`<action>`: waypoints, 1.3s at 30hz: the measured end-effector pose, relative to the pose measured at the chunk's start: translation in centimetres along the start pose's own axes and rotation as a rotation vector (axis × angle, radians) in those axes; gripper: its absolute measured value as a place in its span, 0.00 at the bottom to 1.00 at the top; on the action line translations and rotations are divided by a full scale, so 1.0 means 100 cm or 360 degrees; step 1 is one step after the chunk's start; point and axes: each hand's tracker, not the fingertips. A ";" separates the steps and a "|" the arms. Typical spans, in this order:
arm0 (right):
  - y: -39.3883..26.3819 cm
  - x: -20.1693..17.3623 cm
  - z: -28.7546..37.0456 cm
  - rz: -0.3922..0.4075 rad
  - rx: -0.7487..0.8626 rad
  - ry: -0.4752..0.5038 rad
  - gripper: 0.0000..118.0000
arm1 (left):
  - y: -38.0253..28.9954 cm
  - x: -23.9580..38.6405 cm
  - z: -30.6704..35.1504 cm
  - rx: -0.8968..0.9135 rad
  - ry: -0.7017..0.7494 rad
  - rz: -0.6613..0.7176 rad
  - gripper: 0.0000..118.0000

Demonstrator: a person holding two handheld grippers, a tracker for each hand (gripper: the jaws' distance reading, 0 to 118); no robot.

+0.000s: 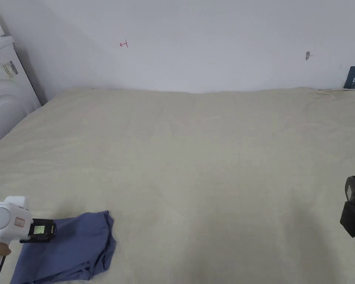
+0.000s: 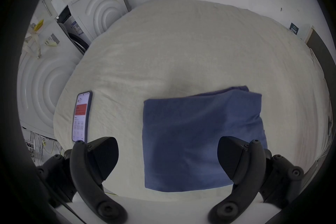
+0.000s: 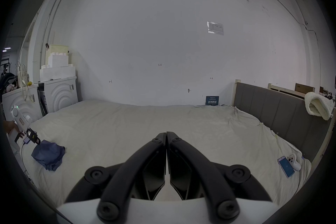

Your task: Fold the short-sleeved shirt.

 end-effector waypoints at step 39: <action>0.011 0.037 0.004 -0.0001 0.0187 -0.0046 0.01 | -0.056 0.174 0.177 0.1718 -0.0281 -0.0003 0.04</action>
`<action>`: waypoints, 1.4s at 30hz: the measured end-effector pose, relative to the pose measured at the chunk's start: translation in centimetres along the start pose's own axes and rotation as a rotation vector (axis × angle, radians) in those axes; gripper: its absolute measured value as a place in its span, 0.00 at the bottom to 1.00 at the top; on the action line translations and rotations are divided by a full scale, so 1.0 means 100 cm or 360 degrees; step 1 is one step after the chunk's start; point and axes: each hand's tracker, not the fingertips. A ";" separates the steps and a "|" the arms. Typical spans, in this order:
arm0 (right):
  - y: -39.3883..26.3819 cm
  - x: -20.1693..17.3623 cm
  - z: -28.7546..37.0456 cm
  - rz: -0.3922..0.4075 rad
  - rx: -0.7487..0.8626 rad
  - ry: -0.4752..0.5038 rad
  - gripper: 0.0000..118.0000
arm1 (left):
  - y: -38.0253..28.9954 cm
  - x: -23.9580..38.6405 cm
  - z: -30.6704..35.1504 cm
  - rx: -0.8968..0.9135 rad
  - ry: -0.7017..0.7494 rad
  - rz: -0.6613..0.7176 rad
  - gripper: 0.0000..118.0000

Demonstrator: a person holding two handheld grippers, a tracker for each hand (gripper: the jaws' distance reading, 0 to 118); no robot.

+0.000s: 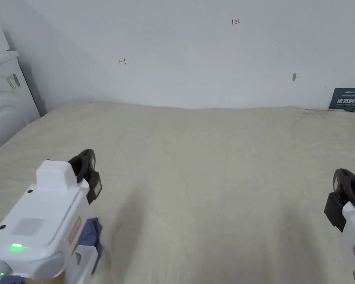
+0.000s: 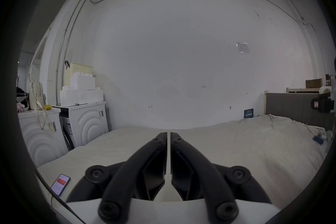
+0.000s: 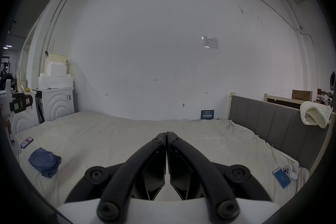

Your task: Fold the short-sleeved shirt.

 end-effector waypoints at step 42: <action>-0.022 -0.007 0.003 0.0018 0.0050 -0.0086 0.01 | -0.041 0.081 0.015 0.0026 0.0033 0.0020 0.00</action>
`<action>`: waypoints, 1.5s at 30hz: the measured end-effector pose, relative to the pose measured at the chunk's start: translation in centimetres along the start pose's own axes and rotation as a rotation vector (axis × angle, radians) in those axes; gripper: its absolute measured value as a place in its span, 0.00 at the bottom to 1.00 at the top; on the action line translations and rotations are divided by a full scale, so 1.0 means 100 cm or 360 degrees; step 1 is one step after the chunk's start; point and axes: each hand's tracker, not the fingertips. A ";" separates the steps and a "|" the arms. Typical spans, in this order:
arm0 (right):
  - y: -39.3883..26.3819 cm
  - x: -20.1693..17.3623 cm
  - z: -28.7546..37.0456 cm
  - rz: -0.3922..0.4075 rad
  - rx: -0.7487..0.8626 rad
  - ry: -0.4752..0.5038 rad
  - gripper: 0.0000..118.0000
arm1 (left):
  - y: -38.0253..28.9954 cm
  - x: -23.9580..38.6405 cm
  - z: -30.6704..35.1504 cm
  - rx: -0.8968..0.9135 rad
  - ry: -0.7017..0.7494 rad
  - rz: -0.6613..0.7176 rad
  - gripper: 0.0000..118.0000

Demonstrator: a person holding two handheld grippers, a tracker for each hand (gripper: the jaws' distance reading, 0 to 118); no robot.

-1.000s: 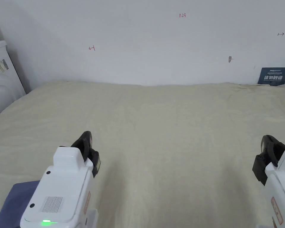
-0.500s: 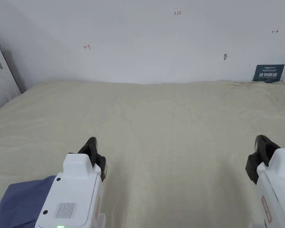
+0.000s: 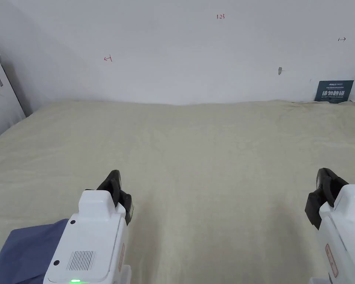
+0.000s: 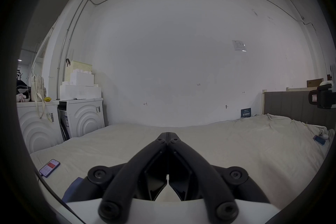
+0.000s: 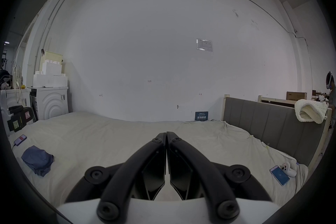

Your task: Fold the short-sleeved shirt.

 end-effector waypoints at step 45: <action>0.000 -0.003 0.005 -0.0008 -0.0002 0.0034 1.00 | 0.002 -0.012 0.001 -0.0044 -0.0041 0.0078 1.00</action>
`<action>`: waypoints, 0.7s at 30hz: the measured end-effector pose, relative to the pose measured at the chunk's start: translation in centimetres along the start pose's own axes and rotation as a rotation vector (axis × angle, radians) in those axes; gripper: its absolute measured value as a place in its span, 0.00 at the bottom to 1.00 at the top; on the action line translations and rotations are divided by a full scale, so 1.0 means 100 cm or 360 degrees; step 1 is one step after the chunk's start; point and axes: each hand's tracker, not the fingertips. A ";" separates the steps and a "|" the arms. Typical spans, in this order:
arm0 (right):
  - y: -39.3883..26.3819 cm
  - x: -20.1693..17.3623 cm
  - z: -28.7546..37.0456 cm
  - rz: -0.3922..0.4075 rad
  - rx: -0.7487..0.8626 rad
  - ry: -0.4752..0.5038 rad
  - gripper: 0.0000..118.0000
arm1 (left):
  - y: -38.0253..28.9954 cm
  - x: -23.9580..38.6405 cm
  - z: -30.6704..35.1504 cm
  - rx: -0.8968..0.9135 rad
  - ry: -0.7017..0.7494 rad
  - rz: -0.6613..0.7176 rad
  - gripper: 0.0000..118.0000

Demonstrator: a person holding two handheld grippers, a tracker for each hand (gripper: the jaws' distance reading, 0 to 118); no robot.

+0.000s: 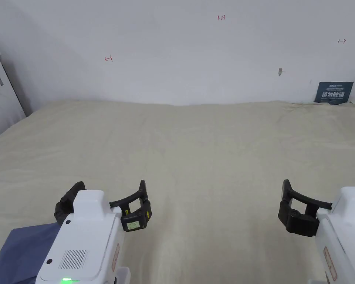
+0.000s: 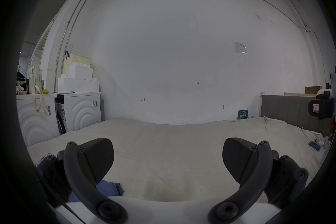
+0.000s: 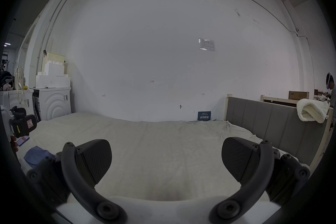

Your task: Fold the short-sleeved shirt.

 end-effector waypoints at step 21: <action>0.005 0.000 0.003 -0.0005 0.0026 -0.0011 1.00 | 0.003 0.001 0.002 0.0024 0.0026 -0.0011 1.00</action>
